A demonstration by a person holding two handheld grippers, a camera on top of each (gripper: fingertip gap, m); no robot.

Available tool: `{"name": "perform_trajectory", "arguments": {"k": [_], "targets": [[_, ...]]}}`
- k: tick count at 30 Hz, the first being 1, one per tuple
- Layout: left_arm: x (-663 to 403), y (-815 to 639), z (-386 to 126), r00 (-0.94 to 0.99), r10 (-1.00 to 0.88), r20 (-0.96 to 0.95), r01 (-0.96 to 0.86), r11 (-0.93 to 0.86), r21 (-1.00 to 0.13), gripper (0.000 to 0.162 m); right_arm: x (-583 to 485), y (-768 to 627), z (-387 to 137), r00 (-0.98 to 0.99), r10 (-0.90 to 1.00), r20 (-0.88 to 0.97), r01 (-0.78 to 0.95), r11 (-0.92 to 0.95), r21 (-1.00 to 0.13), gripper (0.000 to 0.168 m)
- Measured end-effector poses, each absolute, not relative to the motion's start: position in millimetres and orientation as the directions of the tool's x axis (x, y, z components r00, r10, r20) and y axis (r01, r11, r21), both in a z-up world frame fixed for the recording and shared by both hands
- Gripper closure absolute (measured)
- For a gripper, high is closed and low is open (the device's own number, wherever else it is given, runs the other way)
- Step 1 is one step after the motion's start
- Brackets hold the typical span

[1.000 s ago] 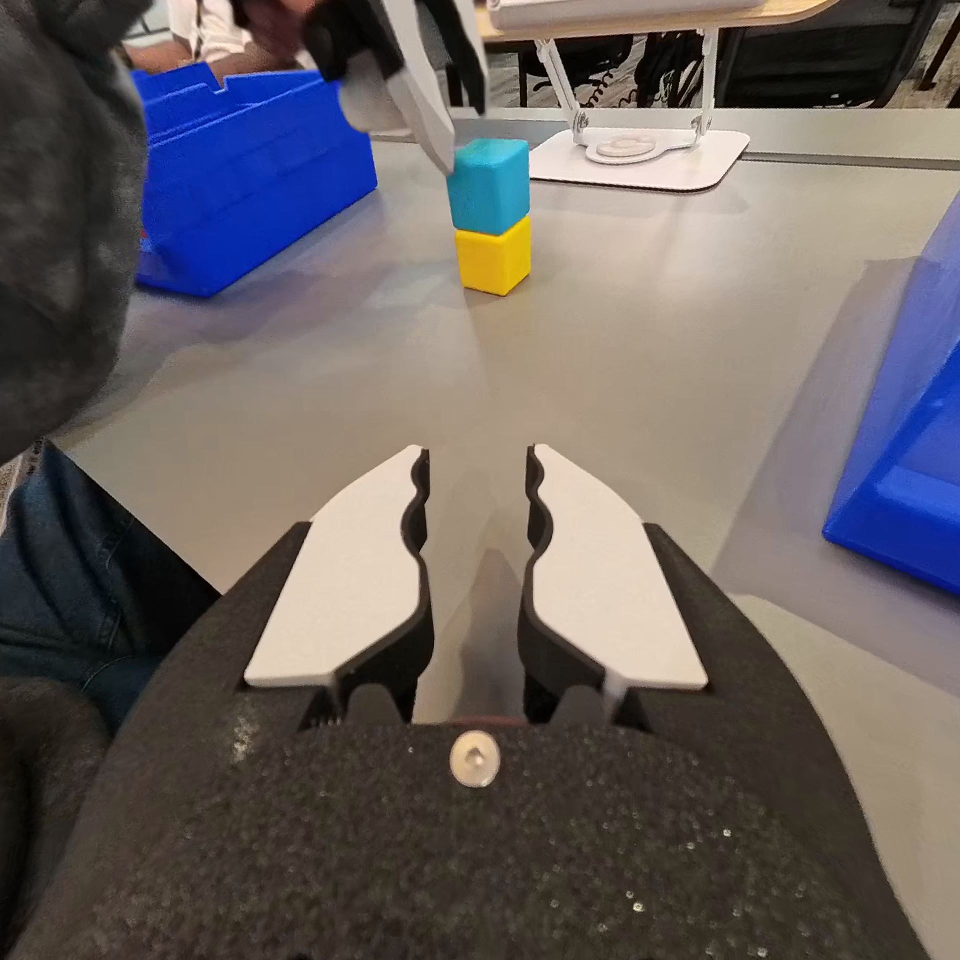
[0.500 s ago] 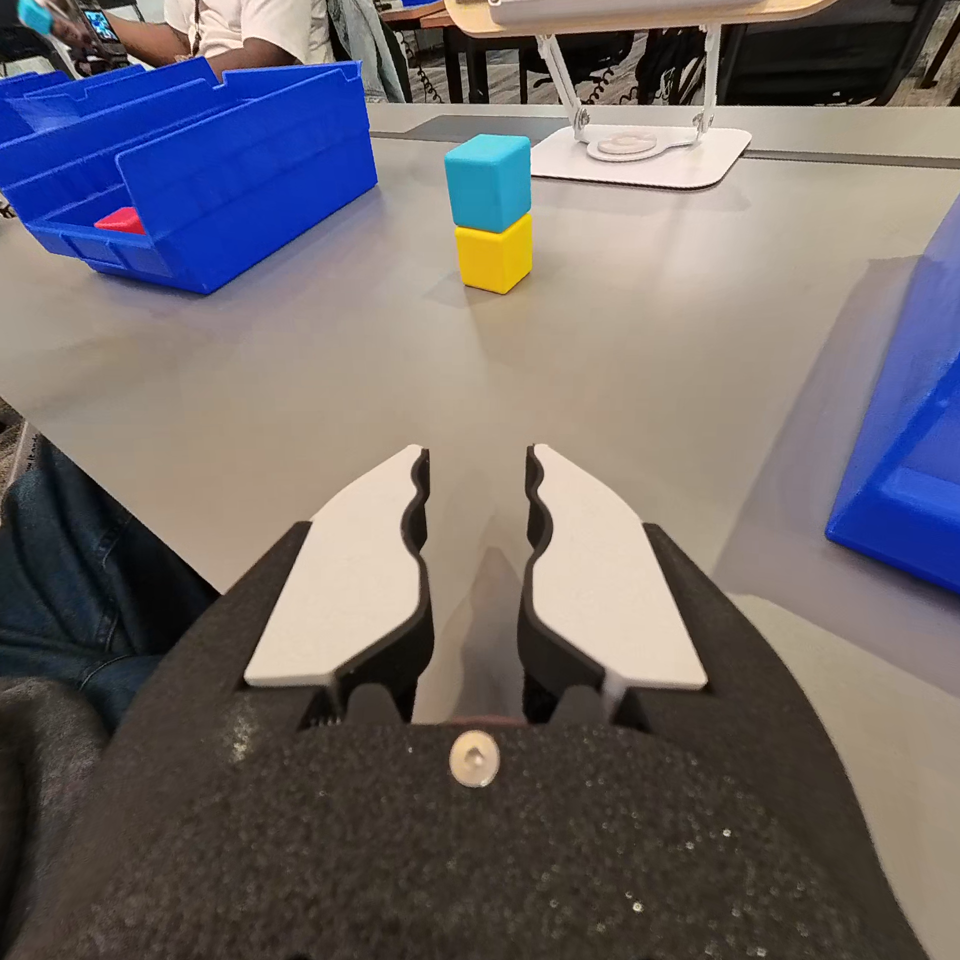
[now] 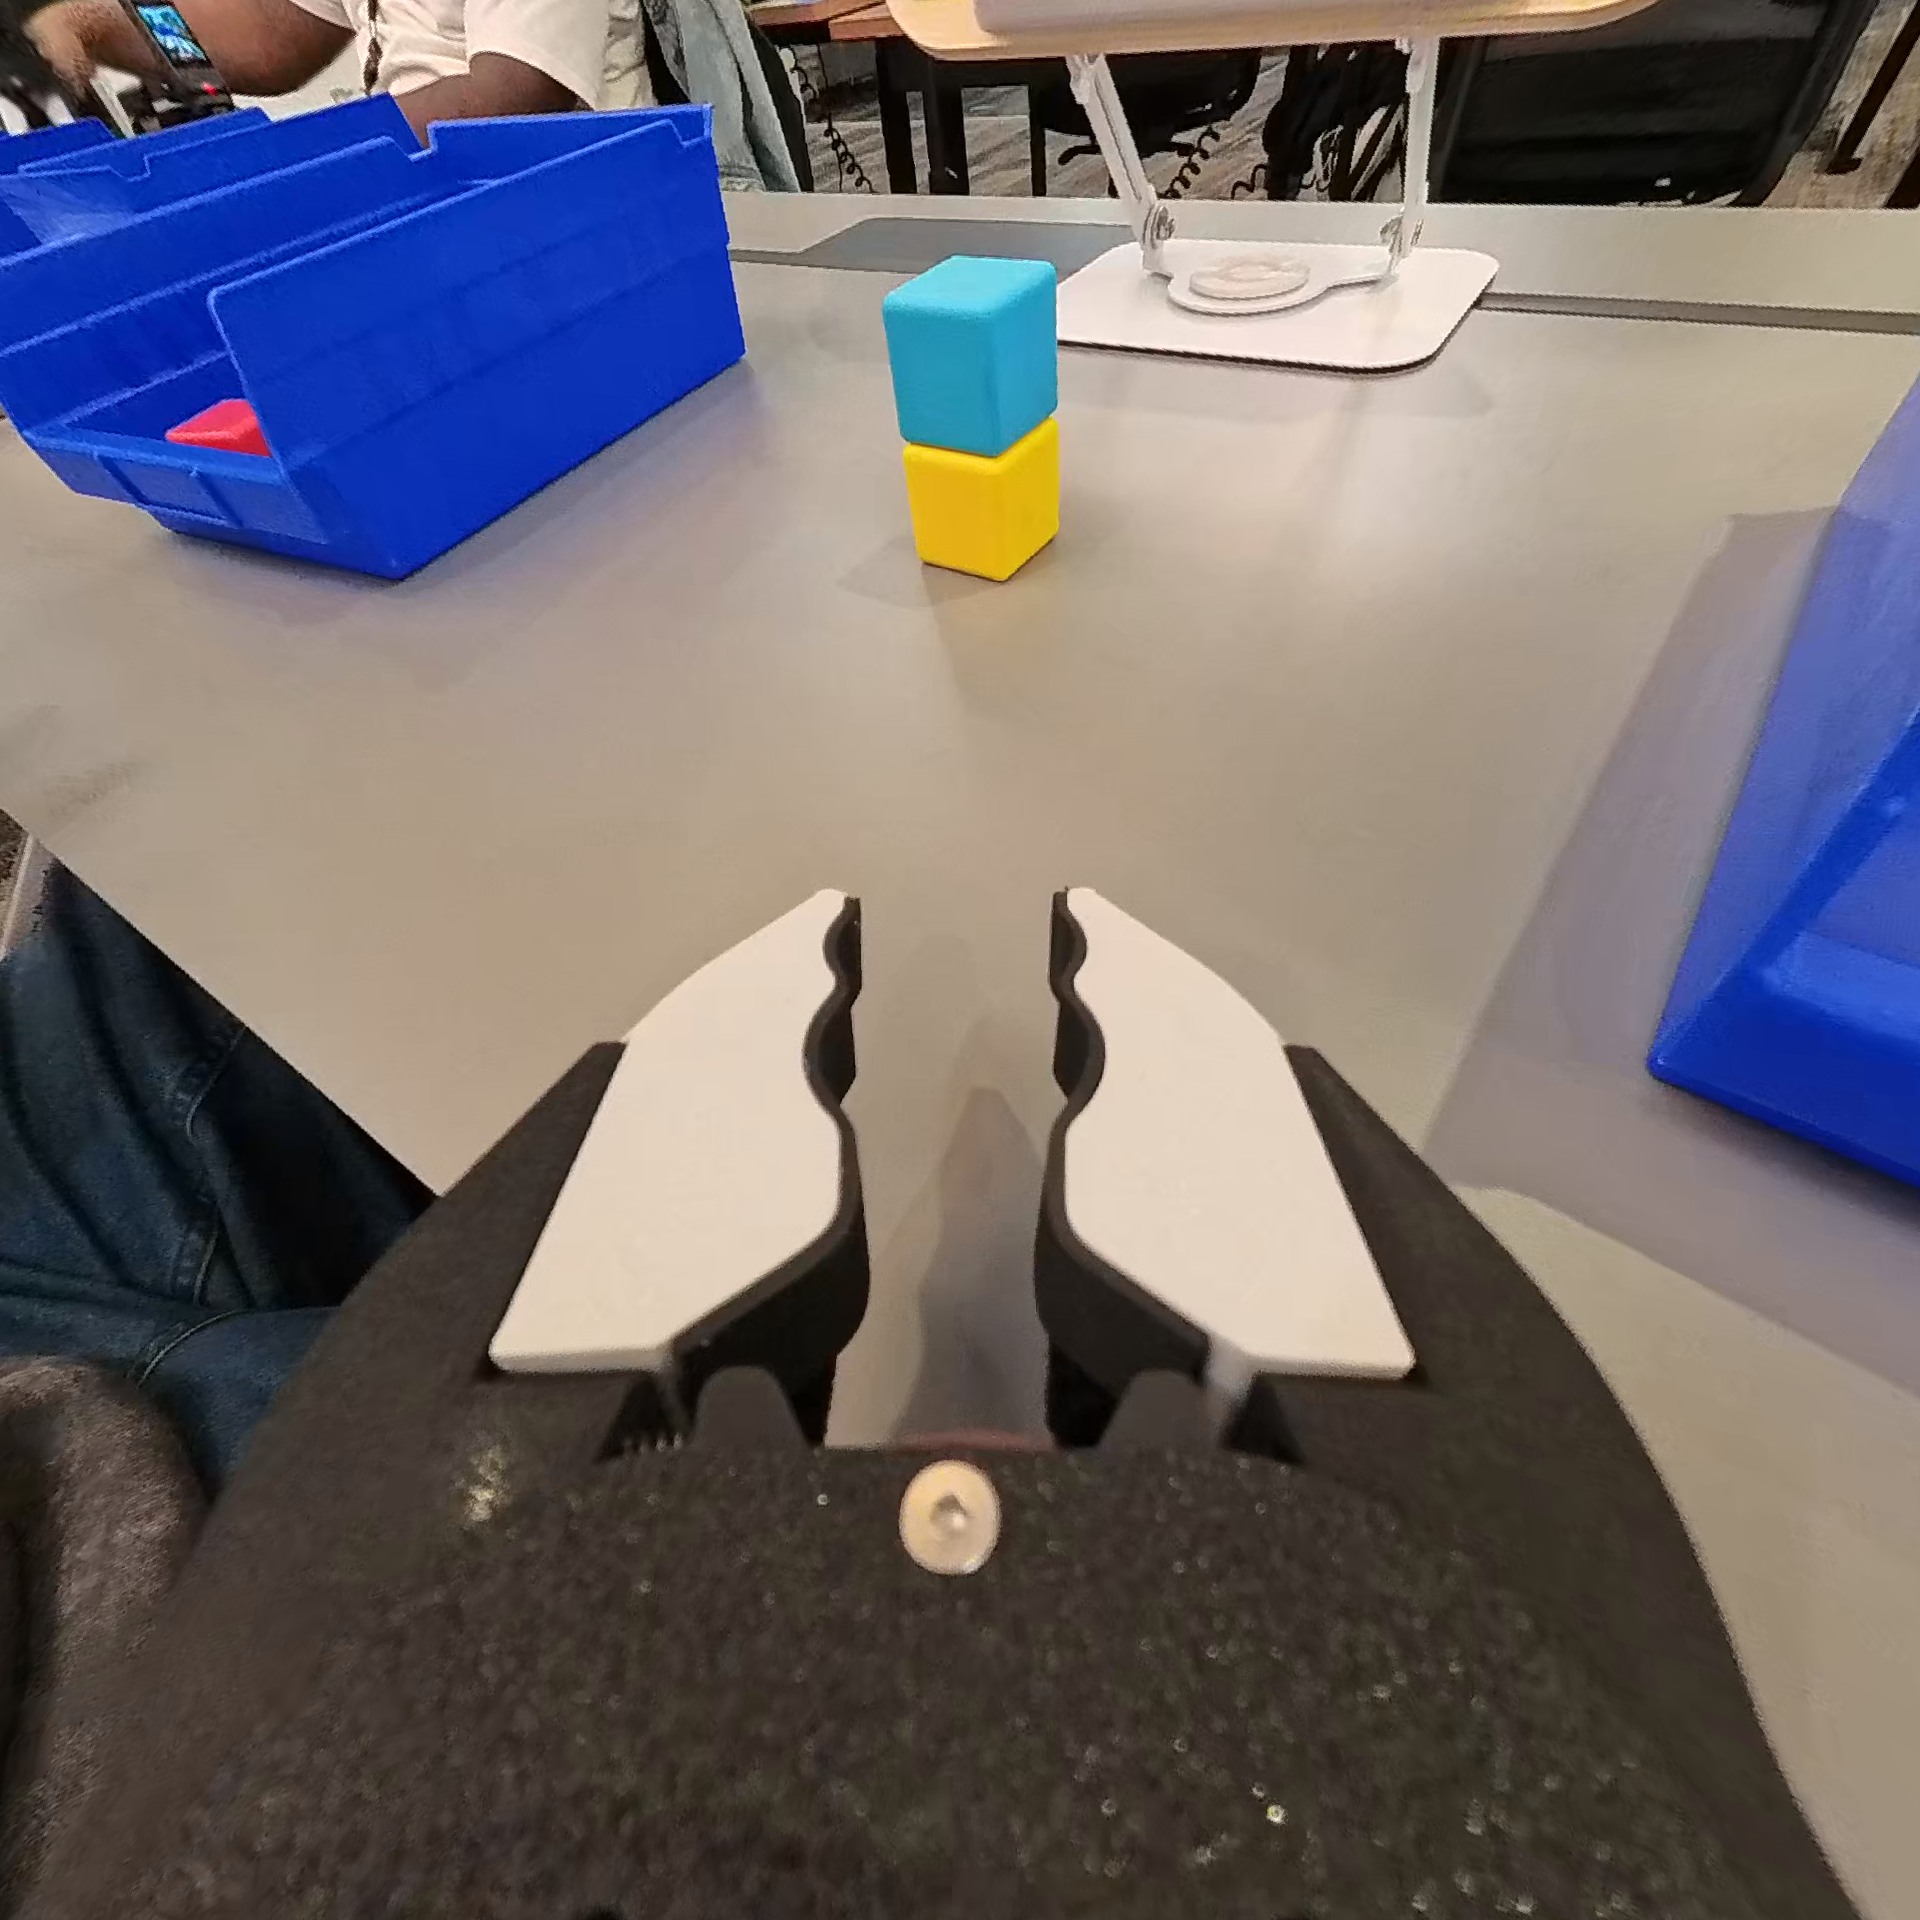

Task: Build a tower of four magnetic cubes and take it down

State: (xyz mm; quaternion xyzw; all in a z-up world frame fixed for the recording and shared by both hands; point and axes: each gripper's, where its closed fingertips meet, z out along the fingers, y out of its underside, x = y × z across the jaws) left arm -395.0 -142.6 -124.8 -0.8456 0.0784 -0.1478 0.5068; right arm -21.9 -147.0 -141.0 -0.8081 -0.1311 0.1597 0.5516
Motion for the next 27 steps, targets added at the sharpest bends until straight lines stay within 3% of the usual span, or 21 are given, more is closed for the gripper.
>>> {"name": "perform_trajectory", "arguments": {"k": [12, 24, 27], "targets": [[-424, 46, -63, 0.991, -0.107, 0.074, -0.01, -0.628, -0.778, 0.081, -23, -148, -141, 0.91, 0.396, -0.124, 0.029, -0.36, -0.933, 0.134], [-444, 180, -150, 0.99, 0.084, 0.115, 0.129, -0.868, -0.479, 0.082, -21, -148, -141, 0.907, 0.396, -0.141, 0.015, -0.366, -0.93, 0.134], [-457, 186, -167, 0.993, 0.111, 0.038, 0.116, -0.888, -0.445, 0.086, -21, -148, -141, 0.907, 0.397, -0.141, 0.016, -0.367, -0.93, 0.134]]}}
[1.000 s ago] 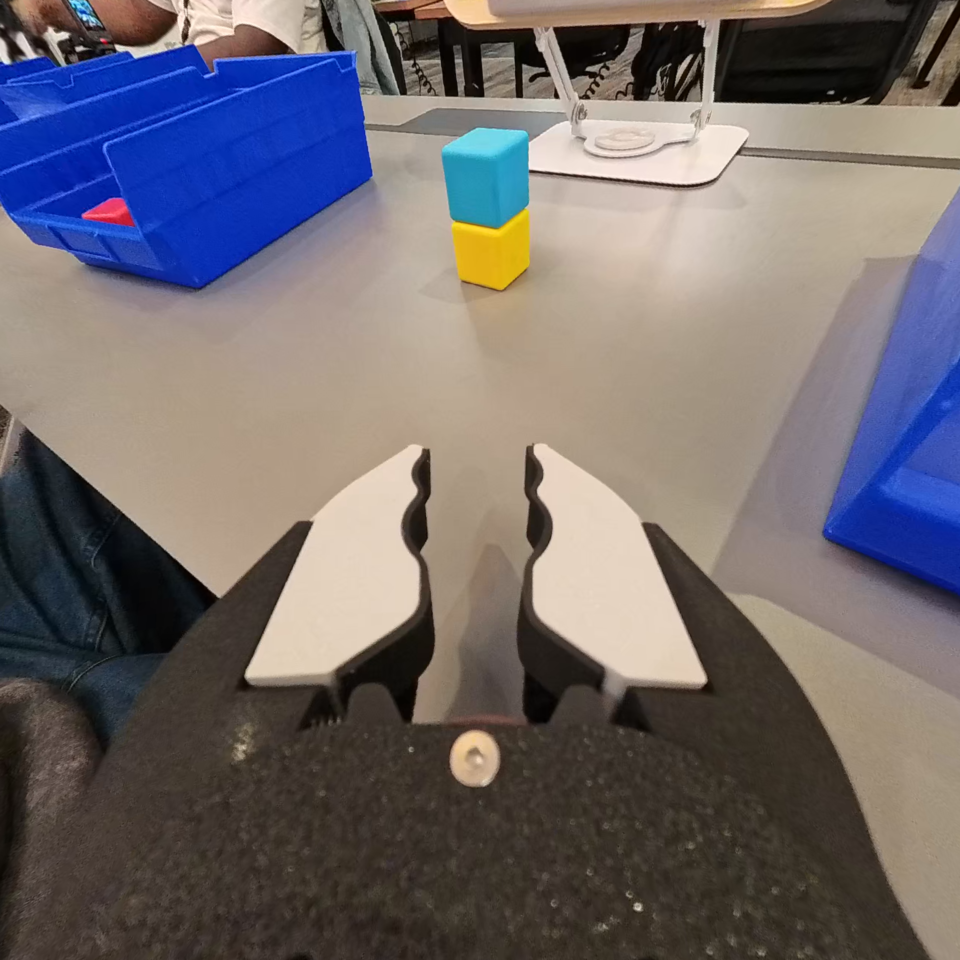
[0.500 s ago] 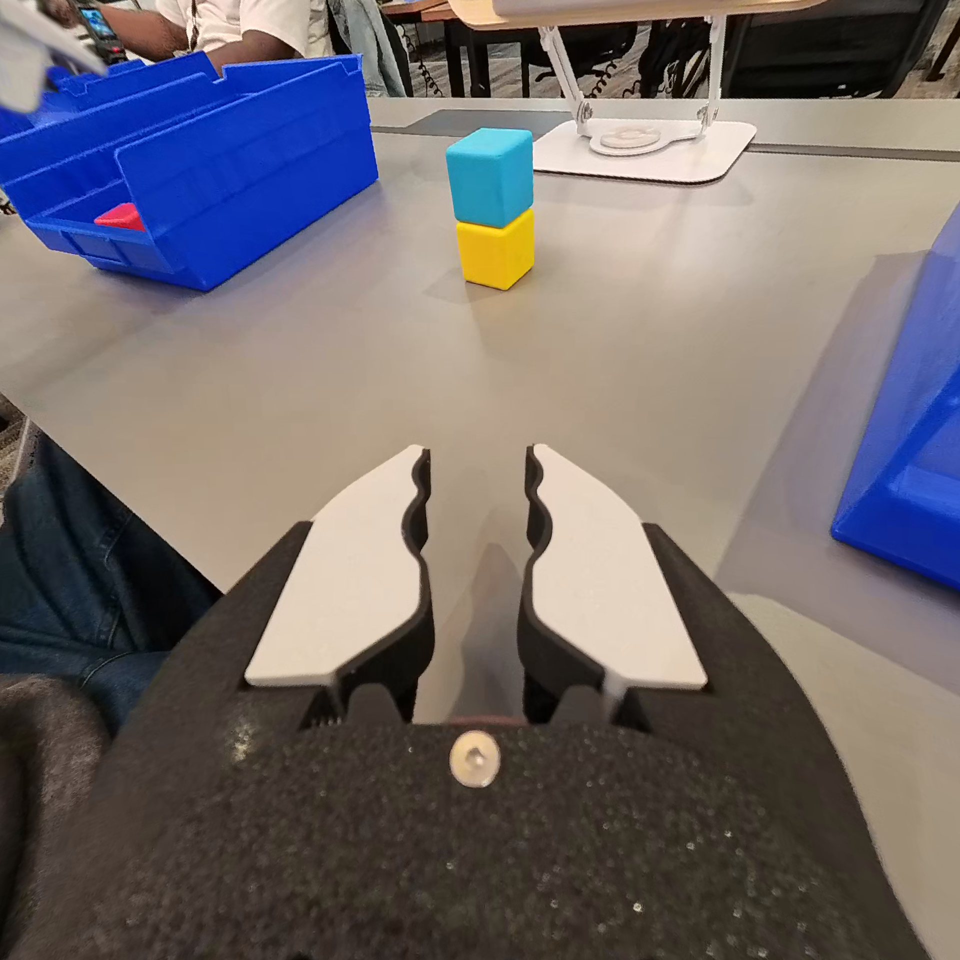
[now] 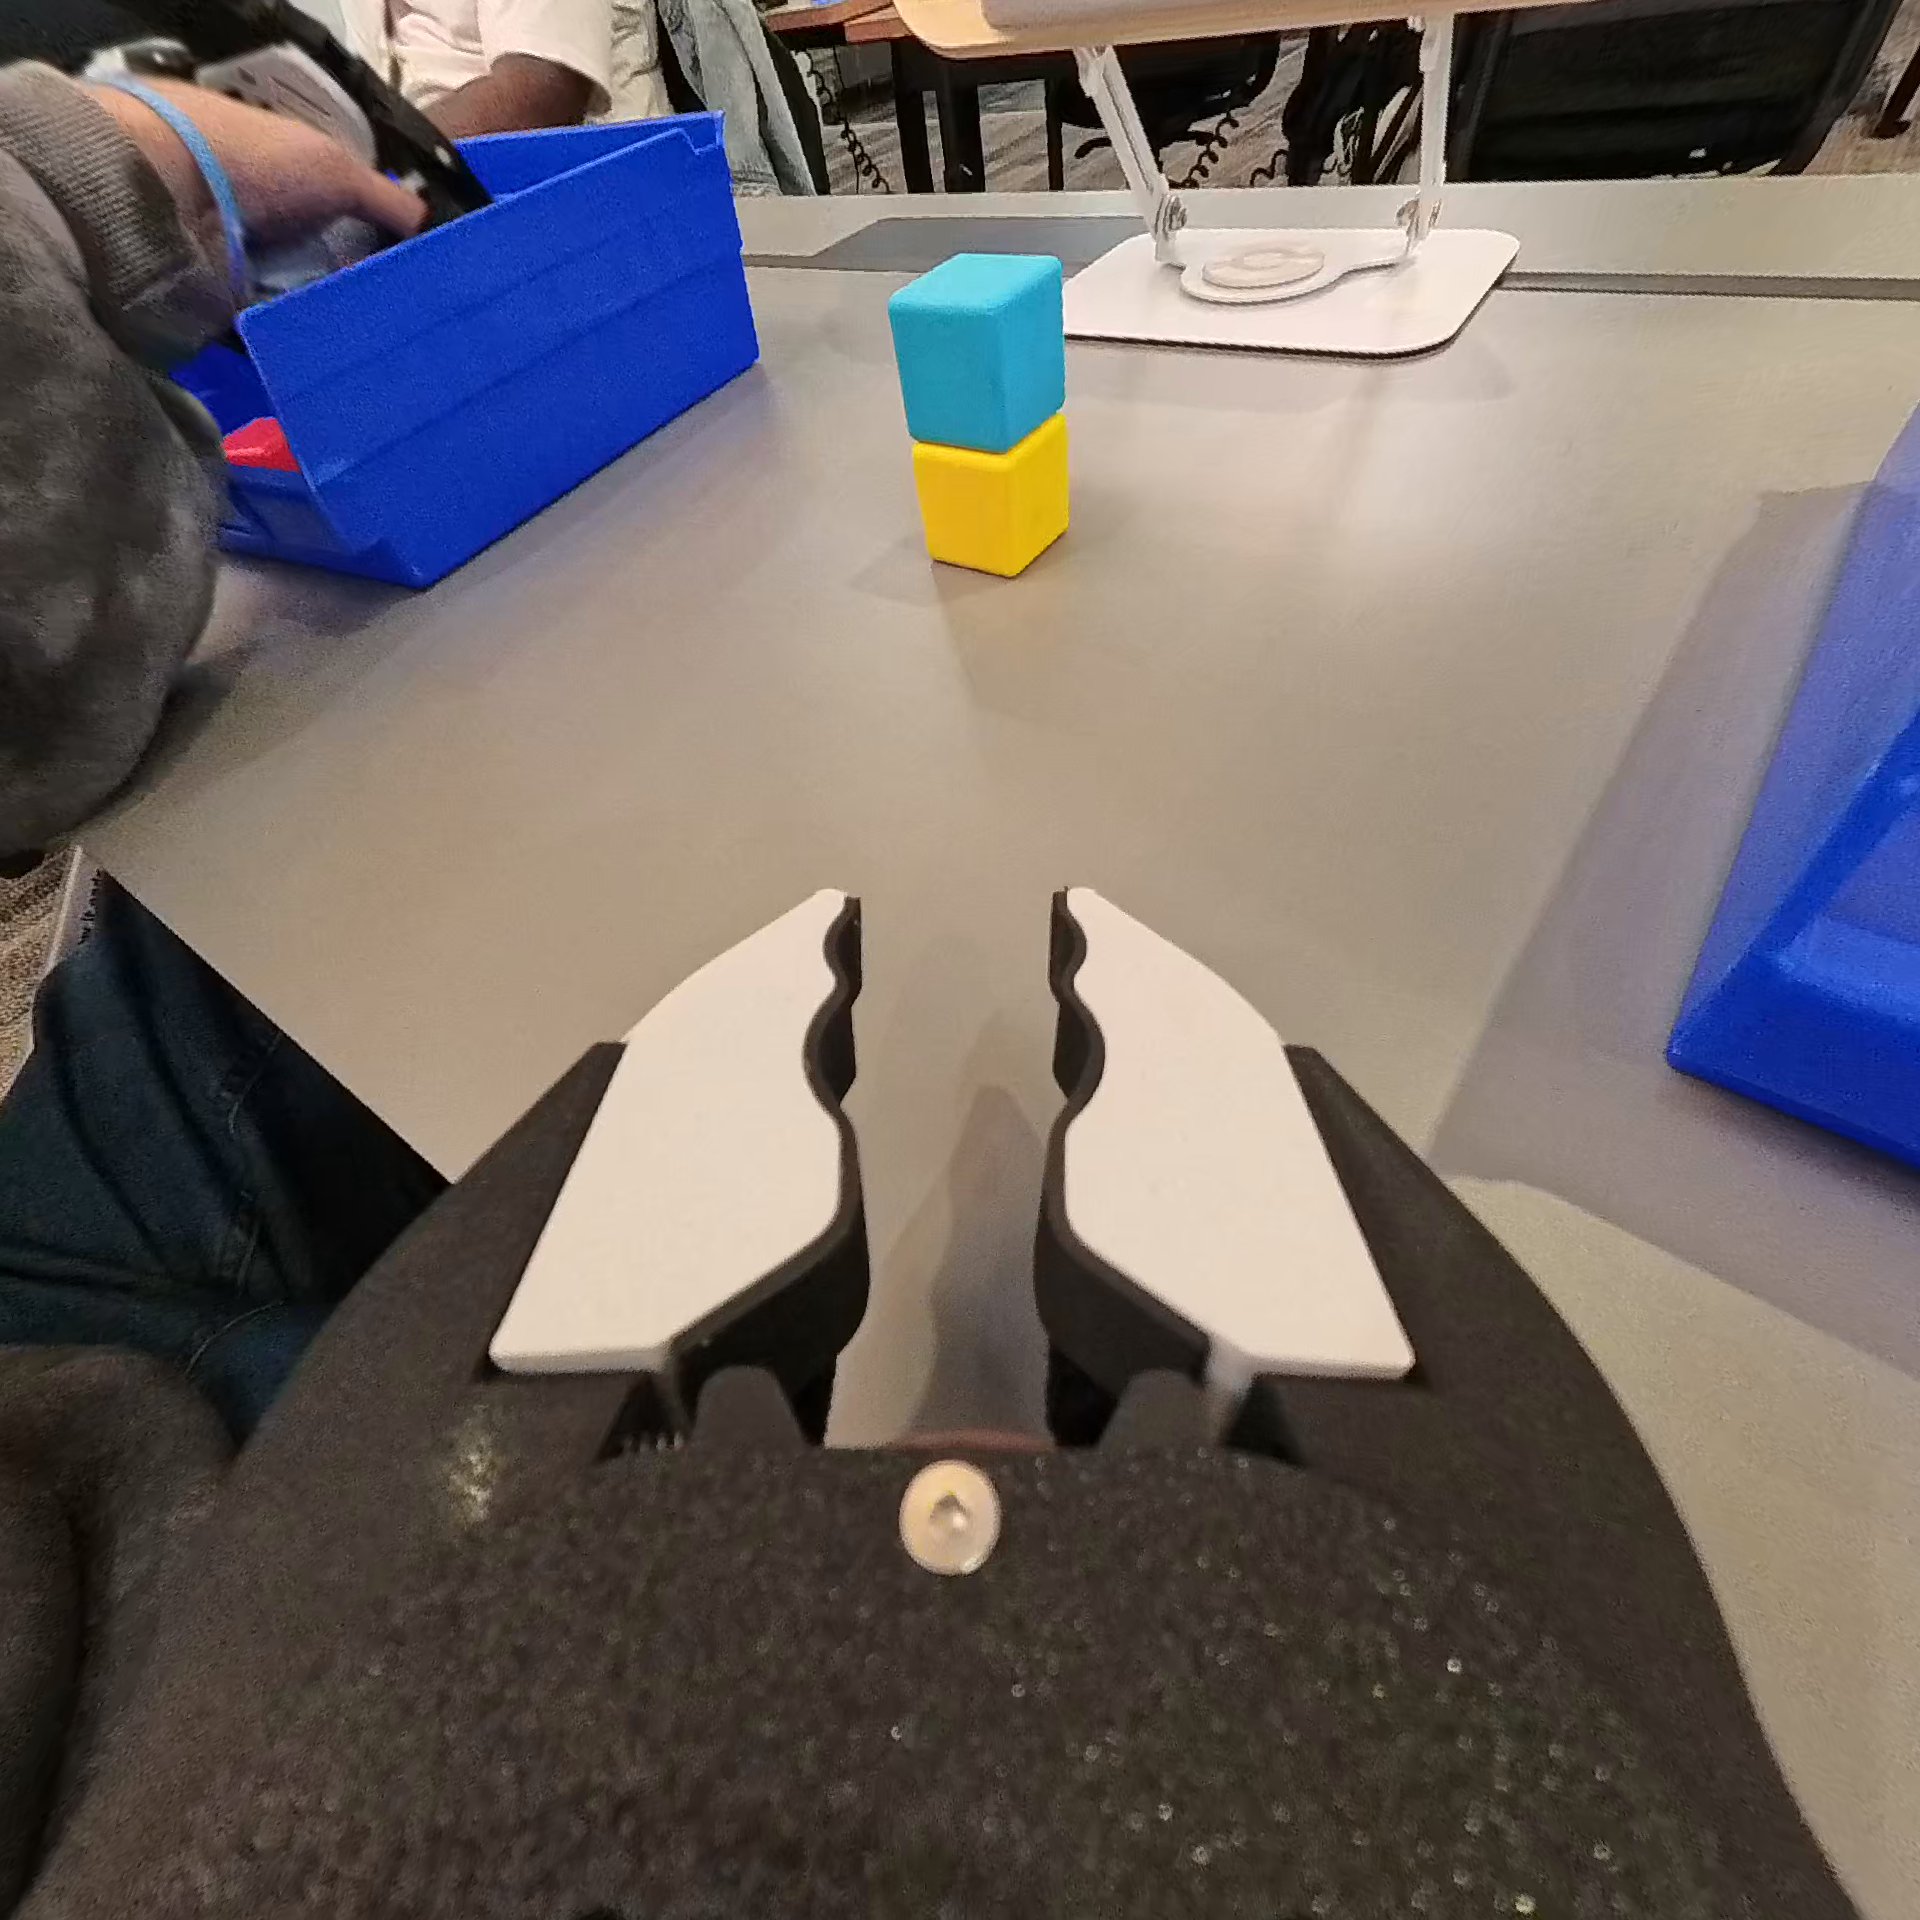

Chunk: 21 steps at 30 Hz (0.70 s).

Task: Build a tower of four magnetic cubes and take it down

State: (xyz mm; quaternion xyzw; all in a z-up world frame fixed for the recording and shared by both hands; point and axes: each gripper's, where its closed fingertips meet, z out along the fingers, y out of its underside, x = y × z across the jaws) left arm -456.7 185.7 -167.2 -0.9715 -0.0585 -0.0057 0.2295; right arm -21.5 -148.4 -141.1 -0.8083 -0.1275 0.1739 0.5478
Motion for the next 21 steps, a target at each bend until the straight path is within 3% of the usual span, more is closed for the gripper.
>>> {"name": "perform_trajectory", "arguments": {"k": [4, 11, 16, 21], "targets": [[-457, 188, -177, 0.996, 0.087, 0.022, 0.088, -0.899, -0.43, 0.111, -21, -148, -141, 0.908, 0.395, -0.143, 0.014, -0.369, -0.929, 0.134], [-426, 181, -114, 0.995, -0.101, 0.024, -0.071, -0.825, -0.56, 0.112, -22, -148, -142, 0.909, 0.393, -0.14, 0.018, -0.372, -0.928, 0.135], [-335, 153, -36, 0.852, -0.523, -0.035, -0.408, -0.62, -0.67, 0.112, -22, -147, -143, 0.91, 0.391, -0.134, 0.023, -0.372, -0.928, 0.135], [-218, 91, -5, 0.448, -0.89, -0.092, -0.695, -0.282, -0.661, 0.112, -22, -147, -143, 0.911, 0.391, -0.129, 0.029, -0.372, -0.928, 0.135]]}}
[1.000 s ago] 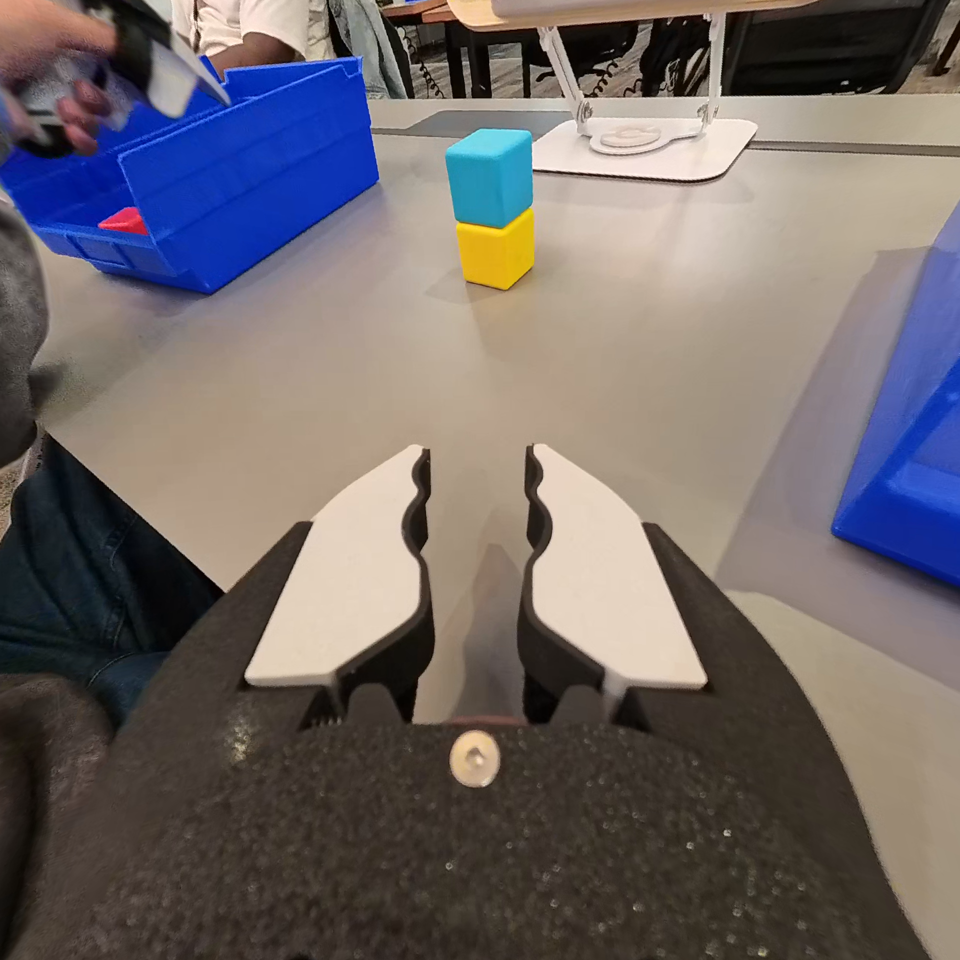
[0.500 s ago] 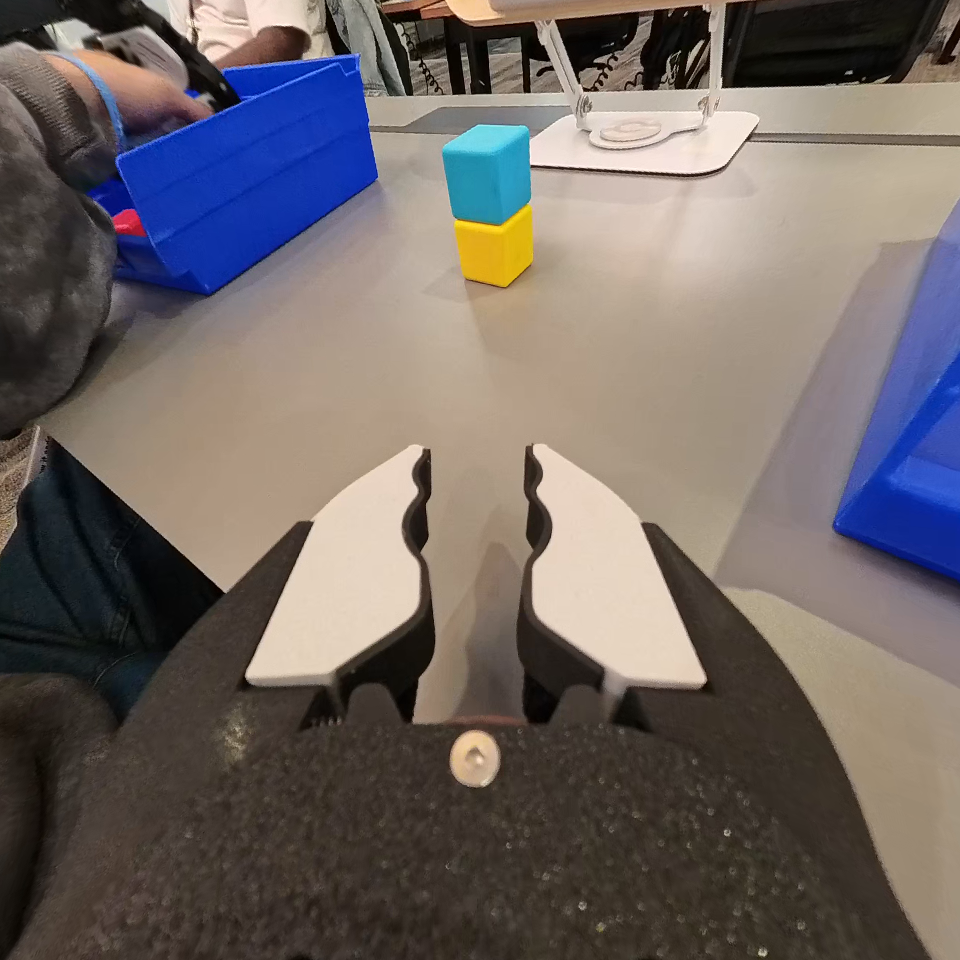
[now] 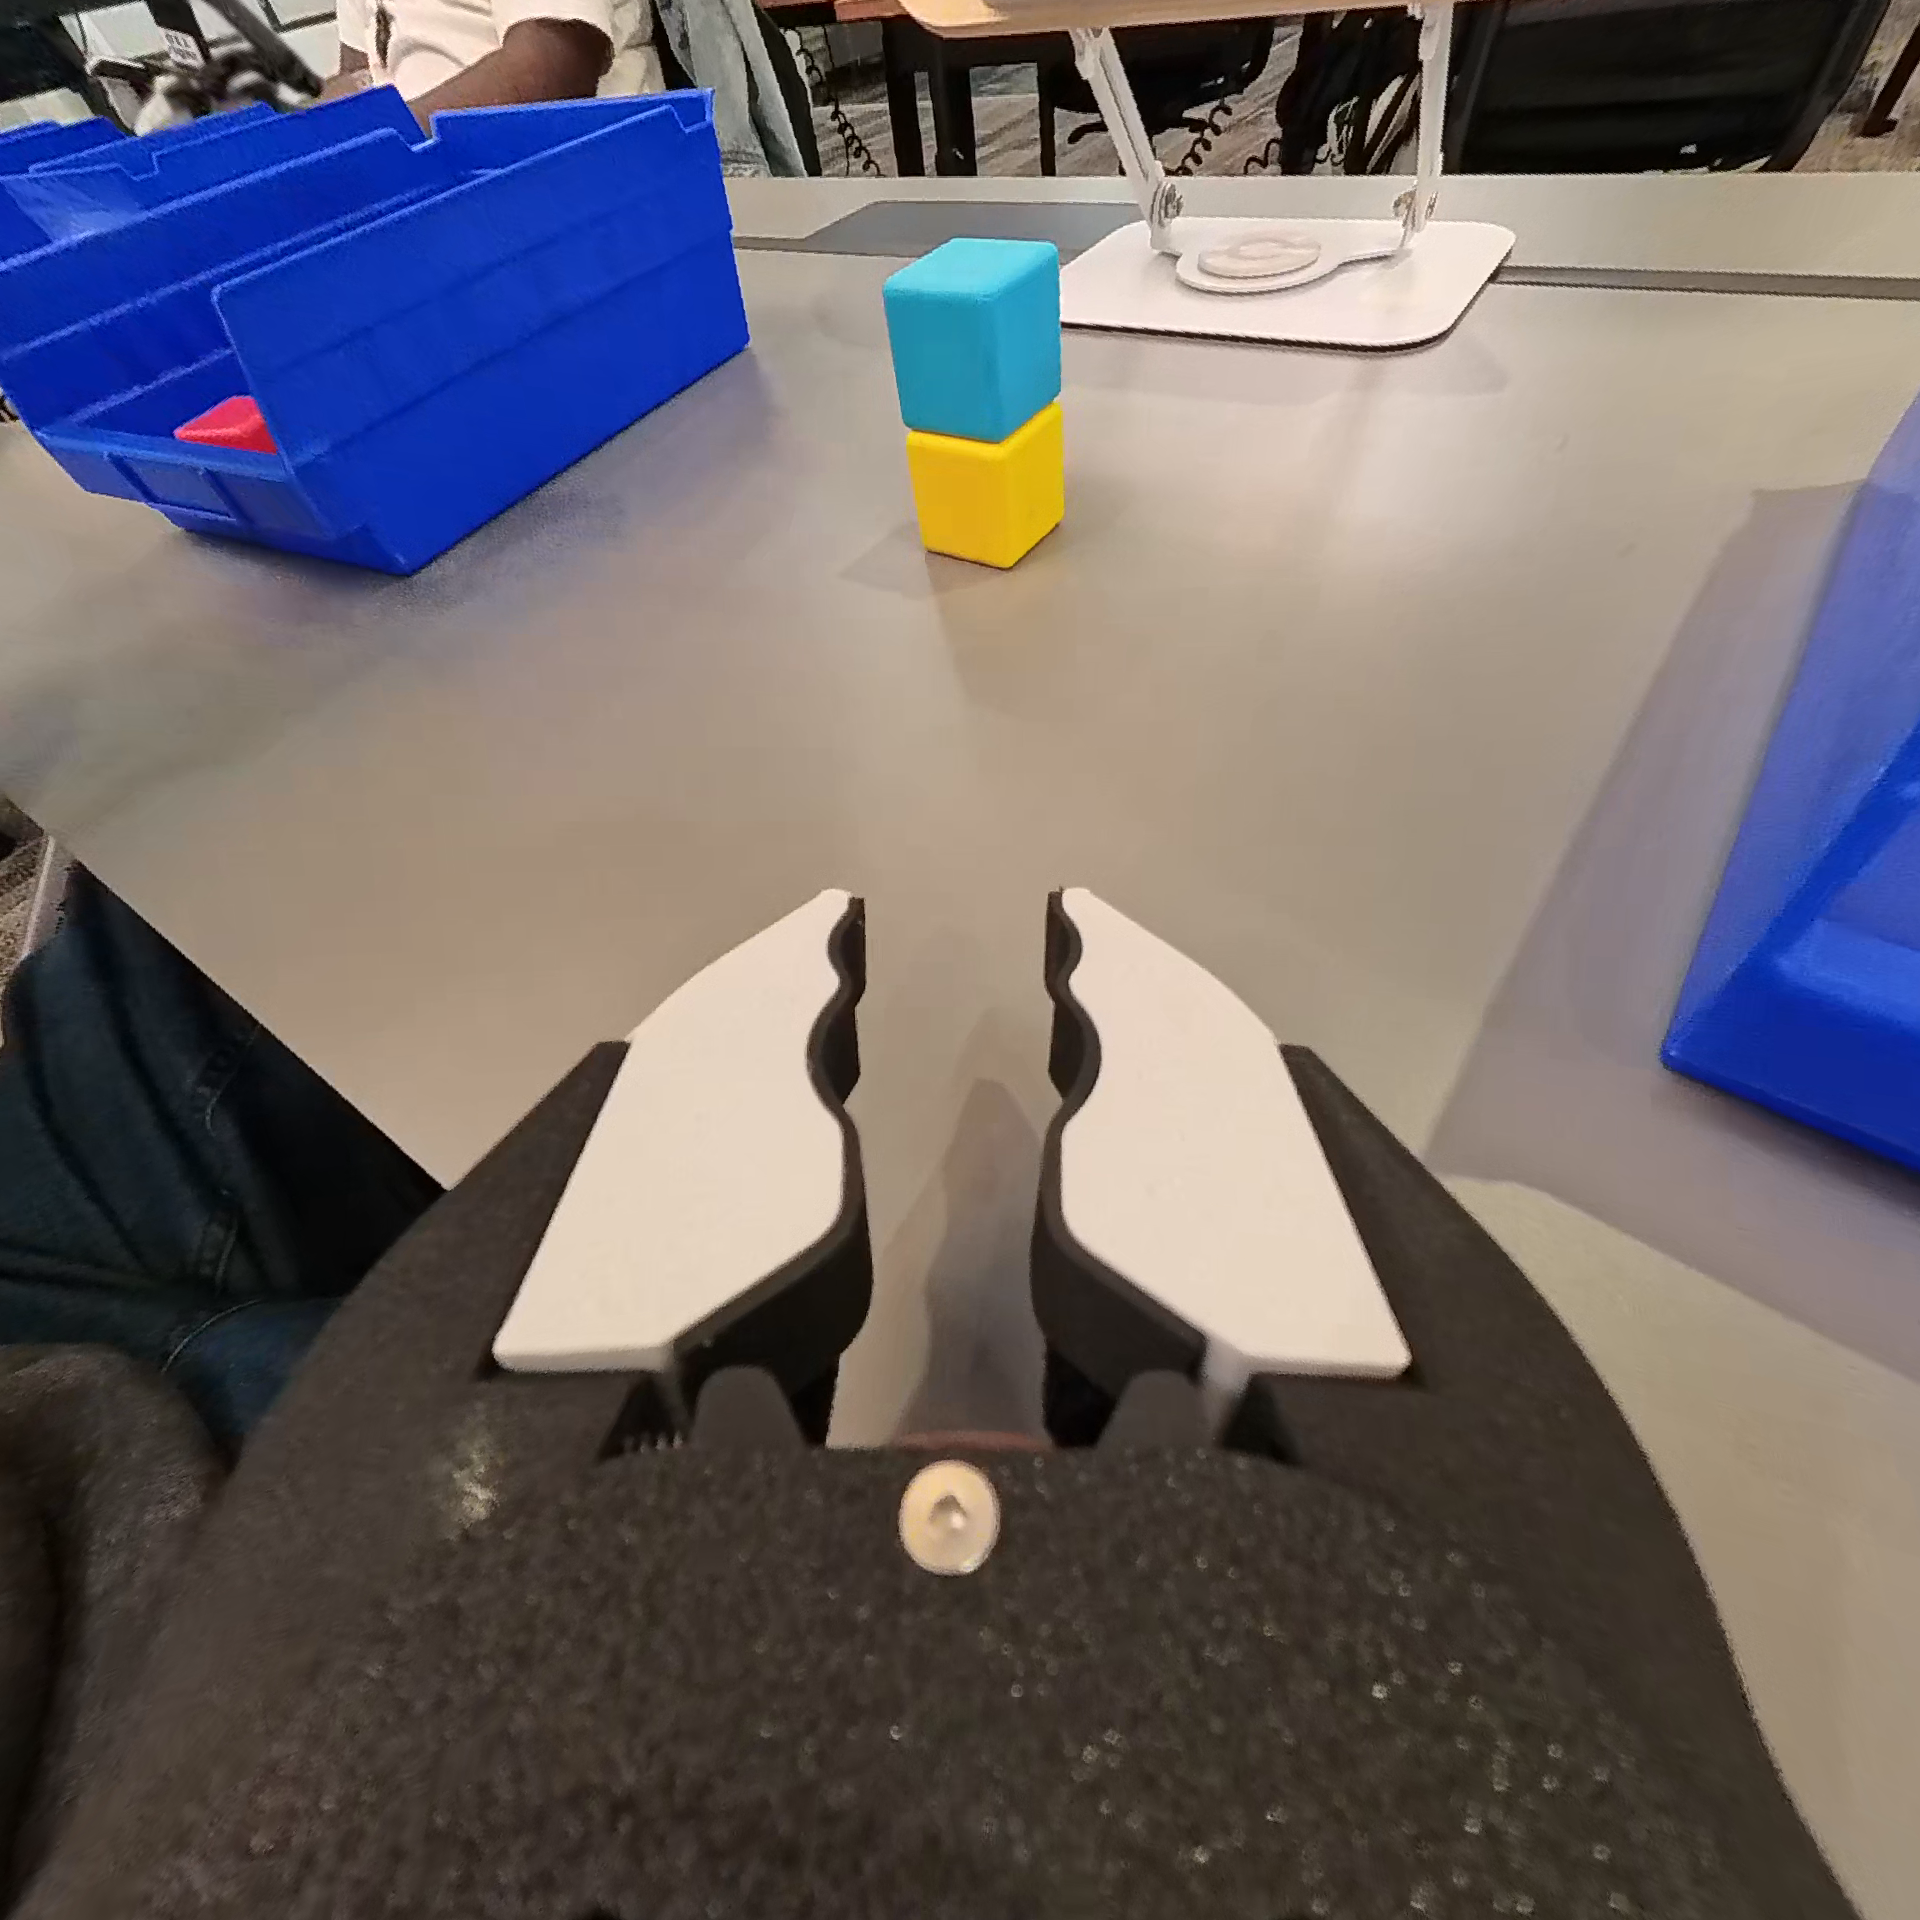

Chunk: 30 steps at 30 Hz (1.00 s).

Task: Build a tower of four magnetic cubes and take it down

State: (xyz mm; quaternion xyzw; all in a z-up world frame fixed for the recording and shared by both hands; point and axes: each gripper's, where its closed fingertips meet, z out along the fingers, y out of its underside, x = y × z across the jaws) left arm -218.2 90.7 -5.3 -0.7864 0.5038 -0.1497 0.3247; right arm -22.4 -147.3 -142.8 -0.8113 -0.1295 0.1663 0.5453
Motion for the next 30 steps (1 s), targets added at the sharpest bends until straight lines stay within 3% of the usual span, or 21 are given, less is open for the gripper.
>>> {"name": "perform_trajectory", "arguments": {"k": [3, 11, 18, 27, 30], "targets": [[-170, 57, -16, 0.199, -0.97, -0.14, -0.818, -0.086, -0.569, 0.112, -22, -148, -143, 0.911, 0.392, -0.13, 0.028, -0.371, -0.928, 0.135], [-110, 59, -69, -0.081, -0.994, -0.077, -0.929, 0.103, -0.355, 0.112, -23, -148, -142, 0.91, 0.394, -0.127, 0.03, -0.368, -0.929, 0.136], [-91, 58, -94, -0.172, -0.984, 0.043, -0.937, 0.15, -0.316, 0.112, -23, -148, -142, 0.908, 0.396, -0.134, 0.024, -0.37, -0.929, 0.136], [-93, 56, -101, -0.205, -0.979, -0.018, -0.933, 0.201, -0.298, 0.111, -24, -148, -142, 0.907, 0.399, -0.134, 0.026, -0.371, -0.928, 0.136], [-101, 62, -94, -0.145, -0.987, -0.068, -0.944, 0.159, -0.29, 0.089, -24, -148, -142, 0.907, 0.399, -0.137, 0.023, -0.372, -0.928, 0.136]]}}
